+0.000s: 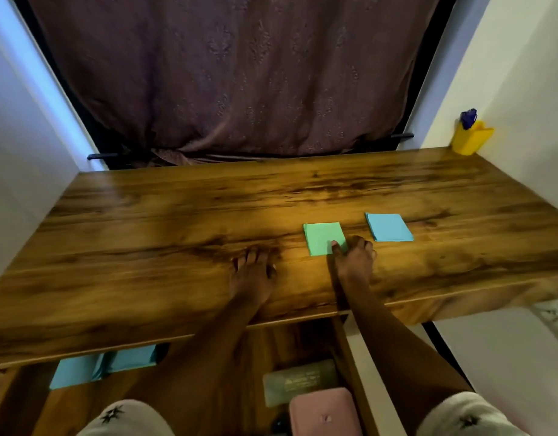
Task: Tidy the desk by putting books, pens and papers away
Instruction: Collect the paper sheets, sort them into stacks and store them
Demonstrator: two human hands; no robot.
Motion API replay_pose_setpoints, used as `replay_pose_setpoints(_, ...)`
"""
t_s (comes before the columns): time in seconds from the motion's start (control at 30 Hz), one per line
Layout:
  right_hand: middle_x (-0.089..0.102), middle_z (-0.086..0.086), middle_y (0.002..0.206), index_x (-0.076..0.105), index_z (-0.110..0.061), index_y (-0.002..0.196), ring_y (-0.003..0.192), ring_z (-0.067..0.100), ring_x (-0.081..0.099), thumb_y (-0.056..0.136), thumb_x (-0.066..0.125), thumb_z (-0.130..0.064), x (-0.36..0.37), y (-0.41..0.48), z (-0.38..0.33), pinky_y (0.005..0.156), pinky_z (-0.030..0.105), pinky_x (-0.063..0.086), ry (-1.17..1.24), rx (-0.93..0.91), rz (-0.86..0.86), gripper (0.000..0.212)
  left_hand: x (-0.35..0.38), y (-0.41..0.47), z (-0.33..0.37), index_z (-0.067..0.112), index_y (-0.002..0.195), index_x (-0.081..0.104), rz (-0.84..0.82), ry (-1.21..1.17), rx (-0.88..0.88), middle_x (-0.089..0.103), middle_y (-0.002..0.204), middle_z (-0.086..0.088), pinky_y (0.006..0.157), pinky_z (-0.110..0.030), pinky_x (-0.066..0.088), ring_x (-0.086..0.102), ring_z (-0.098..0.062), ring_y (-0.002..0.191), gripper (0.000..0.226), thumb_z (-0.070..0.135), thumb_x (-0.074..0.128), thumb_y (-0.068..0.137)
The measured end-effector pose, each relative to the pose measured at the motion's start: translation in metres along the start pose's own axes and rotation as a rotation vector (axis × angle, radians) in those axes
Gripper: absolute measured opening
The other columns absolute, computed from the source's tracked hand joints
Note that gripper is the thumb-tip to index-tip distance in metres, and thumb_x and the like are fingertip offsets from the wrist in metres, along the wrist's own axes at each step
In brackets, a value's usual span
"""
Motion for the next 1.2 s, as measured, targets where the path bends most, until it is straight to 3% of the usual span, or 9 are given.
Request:
replay_pose_setpoints(0.13,0.032,0.017,0.143,0.037,-0.005,0.135,0.132,0.034,0.027,0.074,0.058,-0.069,0.013,0.023,-0.004,0.105,0.044,0.029,-0.181,-0.045,-0.019,0.09,0.009,0.01,0.005,0.033,0.147,0.023,0.044,0.017,-0.04,0.021,0.156,0.001,0.115,-0.049,0.007,0.012,-0.023,0.145,0.052,0.045,0.03,0.097)
replay_pose_setpoints(0.23,0.037,0.016,0.137,0.039,-0.009,0.13,0.128,0.033,0.031,0.07,0.06,-0.071,0.018,0.034,-0.004,0.101,0.043,0.03,-0.218,-0.083,-0.026,0.089,0.011,0.01,0.002,0.034,0.146,0.027,0.085,0.02,-0.03,0.025,0.155,0.003,0.115,-0.049,0.011,0.016,-0.021,0.144,0.052,0.048,0.03,0.096)
replay_pose_setpoints(0.4,0.046,0.008,0.128,0.045,-0.017,0.119,0.122,0.027,0.037,0.065,0.073,-0.059,0.017,0.042,0.002,0.095,0.039,0.031,-0.097,-0.125,-0.06,0.074,0.016,0.012,-0.001,0.034,0.143,0.034,0.146,0.025,-0.018,0.033,0.152,0.004,0.113,-0.05,0.016,0.023,-0.021,0.142,0.071,0.059,0.012,0.081)
replay_pose_setpoints(0.73,0.055,0.0,0.118,0.049,-0.019,0.112,0.113,0.019,0.048,0.071,0.077,-0.027,0.007,0.039,0.012,0.086,0.034,0.027,0.148,-0.246,-0.136,0.05,0.013,0.011,0.0,0.033,0.146,0.029,0.123,0.029,-0.032,0.027,0.155,0.005,0.115,-0.046,0.013,0.018,-0.019,0.144,0.054,0.052,0.031,0.095)
replay_pose_setpoints(0.83,0.056,-0.001,0.115,0.051,-0.018,0.111,0.11,0.017,0.051,0.074,0.074,-0.016,0.006,0.04,0.017,0.09,0.034,0.03,0.229,-0.259,-0.154,0.044,0.012,0.009,0.001,0.033,0.146,0.029,0.119,0.027,-0.03,0.027,0.155,0.005,0.115,-0.046,0.013,0.017,-0.019,0.144,0.059,0.055,0.025,0.092)
replay_pose_setpoints(0.97,0.062,0.003,0.108,0.049,-0.016,0.119,0.103,0.018,0.06,0.077,0.075,-0.012,-0.005,0.043,0.022,0.085,0.036,0.053,0.505,-0.145,-0.263,0.05,0.011,0.009,0.002,0.032,0.147,0.028,0.122,0.033,-0.024,0.026,0.155,0.005,0.115,-0.046,0.014,0.017,-0.019,0.144,0.056,0.053,0.028,0.094)
replay_pose_setpoints(1.03,0.062,0.004,0.107,0.048,-0.016,0.122,0.1,0.017,0.06,0.077,0.075,-0.011,-0.015,0.042,0.024,0.08,0.03,0.054,0.663,-0.055,-0.334,0.052,0.011,0.009,0.002,0.031,0.147,0.027,0.115,0.023,-0.022,0.026,0.155,0.004,0.115,-0.045,0.013,0.017,-0.019,0.145,0.054,0.05,0.033,0.096)
replay_pose_setpoints(1.1,0.064,0.005,0.108,0.053,-0.015,0.116,0.101,0.017,0.061,0.08,0.072,-0.011,-0.022,0.038,0.028,0.076,0.026,0.053,0.724,-0.005,-0.373,0.042,0.011,0.009,0.002,0.03,0.147,0.029,0.098,-0.014,-0.024,0.027,0.155,0.003,0.115,-0.046,0.011,0.016,-0.02,0.145,0.054,0.049,0.034,0.096)
replay_pose_setpoints(1.2,0.068,0.007,0.111,0.061,-0.014,0.109,0.103,0.02,0.063,0.086,0.066,-0.016,-0.026,0.022,0.035,0.08,0.031,0.053,0.724,0.007,-0.417,0.024,0.002,0.003,0.012,0.025,0.14,0.043,0.101,-0.242,-0.102,0.038,0.15,-0.003,0.114,-0.043,0.015,0.025,-0.023,0.142,0.049,0.048,0.04,0.096)
Point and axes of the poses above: each hand's wrist, its own y-axis towards the middle knuckle, its own x-axis out of the palm, z = x × y, the point moved 1 cm from there along y, towards the middle knuckle
